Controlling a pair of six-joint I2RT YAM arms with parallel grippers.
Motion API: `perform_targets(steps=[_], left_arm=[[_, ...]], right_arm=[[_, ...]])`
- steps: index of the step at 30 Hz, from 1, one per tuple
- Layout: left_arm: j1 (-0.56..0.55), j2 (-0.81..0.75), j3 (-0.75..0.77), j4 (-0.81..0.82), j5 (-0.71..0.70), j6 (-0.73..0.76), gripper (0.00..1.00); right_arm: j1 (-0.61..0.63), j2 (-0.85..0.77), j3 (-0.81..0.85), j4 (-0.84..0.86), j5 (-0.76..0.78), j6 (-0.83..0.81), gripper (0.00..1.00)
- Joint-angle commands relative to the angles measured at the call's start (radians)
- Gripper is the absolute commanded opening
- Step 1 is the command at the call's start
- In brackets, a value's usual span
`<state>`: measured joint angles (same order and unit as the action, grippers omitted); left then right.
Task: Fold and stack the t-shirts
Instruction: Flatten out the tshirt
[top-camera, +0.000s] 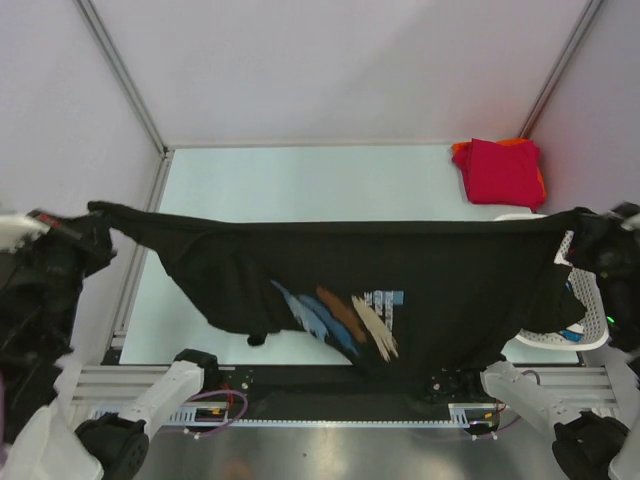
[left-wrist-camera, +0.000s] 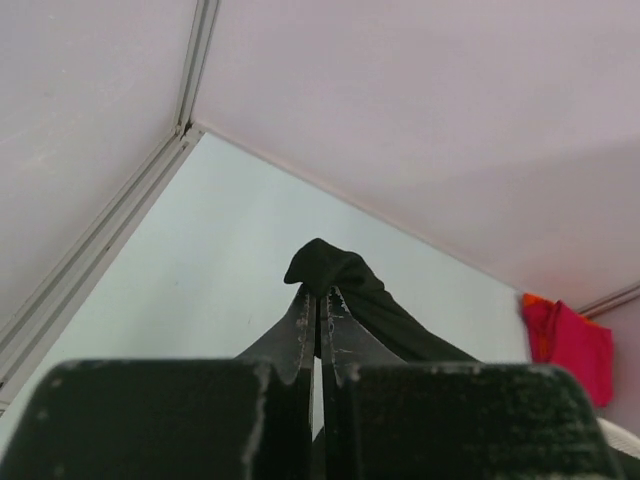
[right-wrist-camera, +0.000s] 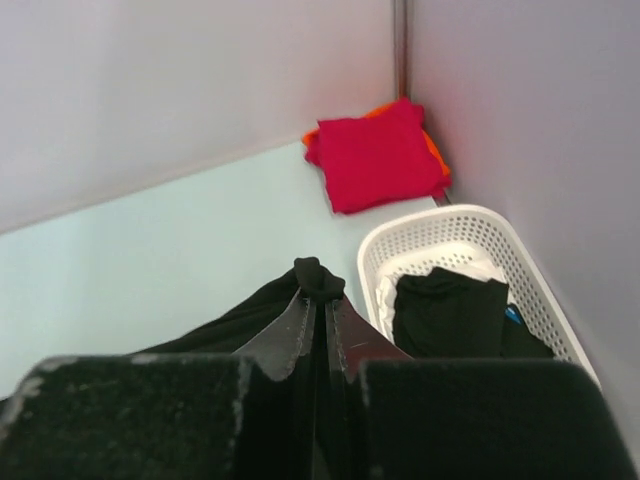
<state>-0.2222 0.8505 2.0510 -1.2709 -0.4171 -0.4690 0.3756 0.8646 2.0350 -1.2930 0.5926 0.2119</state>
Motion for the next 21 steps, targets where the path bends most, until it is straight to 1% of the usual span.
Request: perform_targets(steps=[1, 2, 3, 4, 5, 6, 7, 8, 9, 10, 11, 12, 13, 14, 15, 16, 17, 18, 21], left_arm=[[0.006, 0.257, -0.057, 0.03, -0.046, 0.053, 0.0], [0.006, 0.344, -0.067, 0.053, -0.031, 0.058, 0.0], [0.009, 0.393, -0.058, 0.068, -0.014, 0.058, 0.0], [0.014, 0.439, -0.031, 0.118, -0.003, 0.064, 0.0], [0.029, 0.549, 0.012, 0.139, 0.033, 0.075, 0.0], [0.056, 0.615, 0.076, 0.142, 0.046, 0.069, 0.0], [0.073, 0.687, 0.148, 0.154, 0.12, 0.07, 0.0], [0.096, 0.838, 0.334, 0.145, 0.15, 0.055, 0.0], [0.109, 0.914, 0.433, 0.143, 0.162, 0.058, 0.0], [0.113, 0.98, 0.527, 0.151, 0.184, 0.056, 0.0], [0.113, 1.065, 0.664, 0.163, 0.178, 0.053, 0.0], [0.116, 1.075, 0.69, 0.188, 0.181, 0.064, 0.0], [0.115, 1.064, 0.657, 0.255, 0.167, 0.067, 0.0], [0.121, 1.014, 0.635, 0.295, 0.167, 0.079, 0.0], [0.13, 1.001, 0.644, 0.31, 0.164, 0.084, 0.0], [0.139, 0.993, 0.681, 0.315, 0.17, 0.081, 0.0], [0.161, 0.968, 0.686, 0.324, 0.204, 0.079, 0.0], [0.17, 0.955, 0.689, 0.33, 0.215, 0.073, 0.0], [0.199, 0.915, 0.69, 0.361, 0.273, 0.072, 0.0]], right_arm=[[-0.009, 0.106, -0.231, 0.145, 0.089, -0.054, 0.0], [-0.01, 0.12, -0.266, 0.188, 0.088, -0.051, 0.0], [-0.012, 0.144, -0.332, 0.304, 0.066, -0.058, 0.0], [-0.012, 0.174, -0.341, 0.352, 0.064, -0.075, 0.0], [-0.015, 0.256, -0.341, 0.4, 0.064, -0.094, 0.0], [-0.026, 0.305, -0.326, 0.473, 0.07, -0.114, 0.0], [-0.038, 0.354, -0.274, 0.506, 0.07, -0.141, 0.0], [-0.053, 0.466, -0.236, 0.532, 0.058, -0.149, 0.0], [-0.067, 0.511, -0.199, 0.585, 0.027, -0.161, 0.0], [-0.087, 0.569, -0.088, 0.604, 0.021, -0.17, 0.0], [-0.089, 0.618, -0.029, 0.616, 0.015, -0.196, 0.0], [-0.089, 0.705, 0.047, 0.642, 0.007, -0.209, 0.0], [-0.086, 0.74, 0.116, 0.649, 0.007, -0.209, 0.0], [-0.086, 0.769, 0.242, 0.661, -0.007, -0.209, 0.0], [-0.075, 0.807, 0.285, 0.673, -0.013, -0.209, 0.0], [-0.043, 0.813, 0.313, 0.693, -0.013, -0.236, 0.0], [-0.017, 0.814, 0.33, 0.739, -0.019, -0.258, 0.0], [0.008, 0.807, 0.326, 0.764, -0.008, -0.31, 0.0], [0.097, 0.766, 0.292, 0.83, 0.022, -0.392, 0.0]])
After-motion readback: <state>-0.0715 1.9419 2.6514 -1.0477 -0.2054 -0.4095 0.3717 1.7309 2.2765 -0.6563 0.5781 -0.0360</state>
